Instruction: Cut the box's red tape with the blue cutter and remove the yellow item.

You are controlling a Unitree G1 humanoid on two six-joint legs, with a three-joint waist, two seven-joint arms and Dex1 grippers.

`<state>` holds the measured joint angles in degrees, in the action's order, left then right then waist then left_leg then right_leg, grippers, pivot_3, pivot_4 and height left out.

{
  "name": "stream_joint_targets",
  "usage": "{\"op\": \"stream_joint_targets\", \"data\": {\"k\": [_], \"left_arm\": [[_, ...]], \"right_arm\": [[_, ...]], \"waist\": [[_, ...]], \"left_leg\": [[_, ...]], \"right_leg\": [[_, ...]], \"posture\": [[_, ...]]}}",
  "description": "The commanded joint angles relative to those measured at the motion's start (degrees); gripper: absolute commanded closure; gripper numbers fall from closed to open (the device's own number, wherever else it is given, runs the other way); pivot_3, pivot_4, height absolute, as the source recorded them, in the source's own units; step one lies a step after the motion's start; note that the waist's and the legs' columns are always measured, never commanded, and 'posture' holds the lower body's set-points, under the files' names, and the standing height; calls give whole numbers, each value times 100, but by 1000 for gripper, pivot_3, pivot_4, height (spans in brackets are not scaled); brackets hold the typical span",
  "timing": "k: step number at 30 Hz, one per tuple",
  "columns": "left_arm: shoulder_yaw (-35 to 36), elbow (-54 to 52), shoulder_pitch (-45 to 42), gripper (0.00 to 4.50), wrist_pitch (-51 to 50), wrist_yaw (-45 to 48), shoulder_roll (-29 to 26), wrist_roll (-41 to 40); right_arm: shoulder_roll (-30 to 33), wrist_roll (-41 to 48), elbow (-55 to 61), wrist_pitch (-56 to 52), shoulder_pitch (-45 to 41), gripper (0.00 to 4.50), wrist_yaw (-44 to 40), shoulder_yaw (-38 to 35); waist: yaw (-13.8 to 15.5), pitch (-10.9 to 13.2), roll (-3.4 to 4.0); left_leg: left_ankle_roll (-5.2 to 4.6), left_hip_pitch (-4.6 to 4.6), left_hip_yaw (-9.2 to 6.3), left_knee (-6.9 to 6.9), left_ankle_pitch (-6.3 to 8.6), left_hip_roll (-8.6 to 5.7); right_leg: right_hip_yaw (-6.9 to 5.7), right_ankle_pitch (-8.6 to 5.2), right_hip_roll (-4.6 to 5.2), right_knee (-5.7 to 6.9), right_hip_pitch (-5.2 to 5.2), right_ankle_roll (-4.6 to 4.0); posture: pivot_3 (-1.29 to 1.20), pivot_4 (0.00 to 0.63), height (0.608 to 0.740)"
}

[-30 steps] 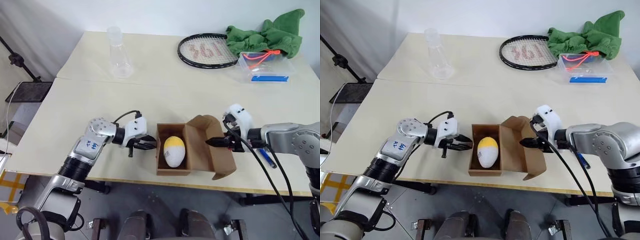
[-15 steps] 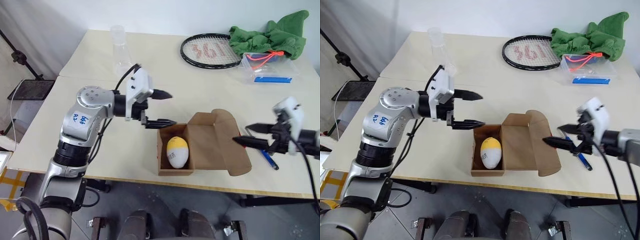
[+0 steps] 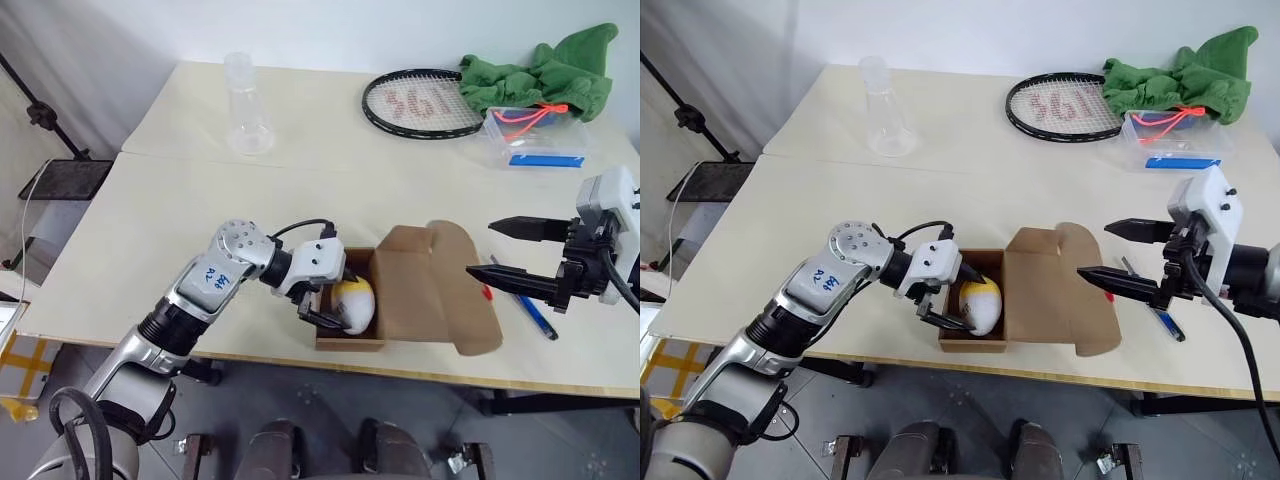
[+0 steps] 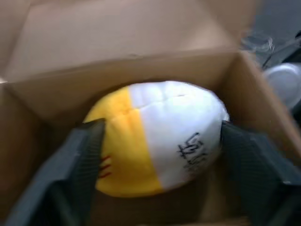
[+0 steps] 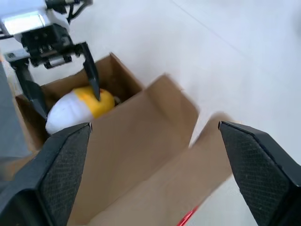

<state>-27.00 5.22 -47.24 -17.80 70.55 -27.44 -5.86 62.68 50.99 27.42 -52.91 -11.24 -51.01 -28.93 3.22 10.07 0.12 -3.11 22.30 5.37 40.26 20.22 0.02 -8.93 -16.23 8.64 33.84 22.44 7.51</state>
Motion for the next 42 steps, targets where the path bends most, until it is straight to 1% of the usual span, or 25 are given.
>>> {"op": "stream_joint_targets", "data": {"k": [1, 2, 3, 4, 5, 8, 10, 11, 14, 17, 18, 20, 22, 24, 25, 28, 31, 32, 36, 37, 40, 42], "left_arm": [[67, 153, -70, 1814, 185, 34, 34, 90], [117, 172, -71, 2104, 252, -11, 53, 103], [173, 185, -77, 2303, 248, -52, 85, 80], [220, 179, -82, 2678, 252, -39, 100, 32], [279, 172, -88, 2962, 263, -37, 120, -10], [662, -78, -48, 3846, 26, -110, 246, -381], [896, -305, 8, 4328, -183, -163, 311, -636], [1115, -451, 34, 4466, -363, -253, 387, -881], [1460, -697, 92, 4491, -619, -447, 509, -1225], [2155, -923, 146, 4491, -925, -1067, 675, -1658], [2371, -1011, 182, 4491, -1209, -1262, 640, -1798], [2602, -1087, 277, 4491, -1537, -1505, 338, -1756], [2812, -937, 459, 4491, -1591, -1590, -229, -1527], [2878, -741, 646, 3721, -1453, -1605, -716, -1312], [2901, -652, 716, 3528, -1435, -1608, -888, -1267], [3079, -328, 1011, 2581, -1188, -1632, -1278, -1135], [3149, -19, 1179, 1680, -926, -1770, -1440, -978], [3221, -2, 1239, 1459, -914, -1814, -1484, -994], [3395, 4, 1320, 147, -743, -1935, -1534, -1004], [3433, 41, 1328, 18, -693, -1974, -1546, -987], [3616, 23, 1362, 18, -741, -2050, -1545, -1088], [3886, -137, 1507, 18, -901, -1999, -1583, -1330]], "right_arm": [[-18, 46, 204, 73, 68, 0, 81, -286], [-24, 47, 203, 85, 77, 0, 94, -295], [-27, 42, 198, 105, 93, 0, 92, -303], [-27, 31, 193, 128, 108, 0, 80, -306], [-23, 7, 186, 163, 123, 0, 61, -303], [-31, -20, 204, 247, 218, 0, -13, -379], [-37, -11, 208, 305, 293, 0, -73, -453], [-97, 19, 183, 414, 319, 0, -156, -514], [-238, 47, 133, 659, 352, 0, -294, -620], [-399, 50, -14, 1021, 418, 0, -661, -712], [-473, 85, -78, 1146, 403, 0, -777, -728], [-645, 163, -242, 1366, 342, 0, -947, -747], [-570, -63, -422, 1621, 523, 0, -1404, -632], [-491, -171, -705, 1745, 537, 0, -1676, -507], [-457, -236, -881, 1790, 476, 0, -1731, -428], [-358, -465, -1307, 1951, 251, 0, -1909, -143], [-350, -654, -1710, 2092, -111, 0, -1981, 150], [-367, -713, -1816, 2115, -235, 0, -1987, 272], [-388, -896, -2201, 2245, -537, 0, -2149, 539], [-381, -929, -2285, 2275, -581, 0, -2192, 572], [-316, -1018, -2501, 2341, -622, 0, -2368, 633], [-265, -1072, -2632, 2360, -601, 0, -2491, 626]], "waist": [[-19, 0, 0], [-23, 0, 0], [-29, 0, 0], [-32, 0, 0], [-34, 0, 0], [-16, 0, 0], [-13, 0, -1], [-16, 0, -1], [-21, 0, -1], [-34, 0, -1], [-35, 1, -1], [-38, 1, -1], [-68, 0, 0], [-97, 0, 0], [-98, 0, 0], [-110, 1, -1], [-74, 1, -1], [-71, 1, -2], [-62, 1, -2], [-59, 2, -2], [-63, 1, -2], [-79, 2, -2]], "left_leg": [[0, 0, 1, -1, 0, 1], [0, 0, 0, -2, 0, 3], [0, 0, 0, -2, 0, 3], [0, 0, 1, -2, 0, 3], [0, -1, 1, -1, 0, 3], [-1, 1, 0, 2, -1, 3], [-2, 3, -2, 4, -1, 1], [-2, 4, -4, 4, -1, 1], [-2, 4, -5, 4, -1, 0], [-2, 1, -4, 4, -1, 1], [-2, 0, -4, 4, -1, 2], [-3, -1, -4, 5, -1, 2], [-2, -5, -2, 4, -1, 2], [-1, -12, 3, -3, -1, 5], [-1, -11, 3, -4, -1, 4], [-2, -13, 9, 1, -2, 1], [-2, -11, 5, 3, -2, 1], [-2, -11, 5, 3, -2, 1], [-2, -9, 4, 3, -2, 1], [-2, -9, 4, 3, -2, 2], [-2, -9, 6, 3, -2, 1], [-2, -10, 6, 3, -2, 2]], "right_leg": [[0, 0, 0, 0, 2, 0], [-1, 0, -2, 2, 2, 0], [-1, 0, -2, 2, 3, 0], [-1, 0, -2, 3, 2, 0], [0, 0, -2, 4, 2, 0], [0, 0, -1, 5, 2, 0], [-1, 0, 1, 5, 3, 0], [-1, 0, 2, 4, 2, 1], [-1, 1, 2, 5, 2, 1], [0, 1, 2, 8, 1, 1], [1, 1, 2, 9, 1, 1], [1, 1, 2, 11, 1, 2], [2, 1, 1, 13, 1, 1], [3, 1, -4, 14, 2, 1], [3, 1, -4, 14, 2, 1], [10, 1, -2, 14, 0, 1], [8, 1, 0, 14, 0, 1], [8, 1, 0, 15, 1, 1], [6, 1, 0, 14, 2, 1], [5, 1, 0, 15, 1, 1], [5, 1, 0, 15, 1, 1], [5, 1, 0, 15, 2, 1]], "posture": [[0, 150, 740], [0, 150, 740], [0, 150, 740], [0, 150, 740], [0, 150, 740], [0, 150, 740], [0, 150, 740], [0, 150, 740], [0, 150, 740], [0, 150, 740], [0, 150, 740], [0, 150, 740], [0, 150, 740], [0, 150, 740], [0, 150, 740], [0, 150, 740], [0, 150, 740], [0, 150, 740], [0, 150, 740], [0, 150, 740], [0, 150, 740], [0, 150, 740]]}}
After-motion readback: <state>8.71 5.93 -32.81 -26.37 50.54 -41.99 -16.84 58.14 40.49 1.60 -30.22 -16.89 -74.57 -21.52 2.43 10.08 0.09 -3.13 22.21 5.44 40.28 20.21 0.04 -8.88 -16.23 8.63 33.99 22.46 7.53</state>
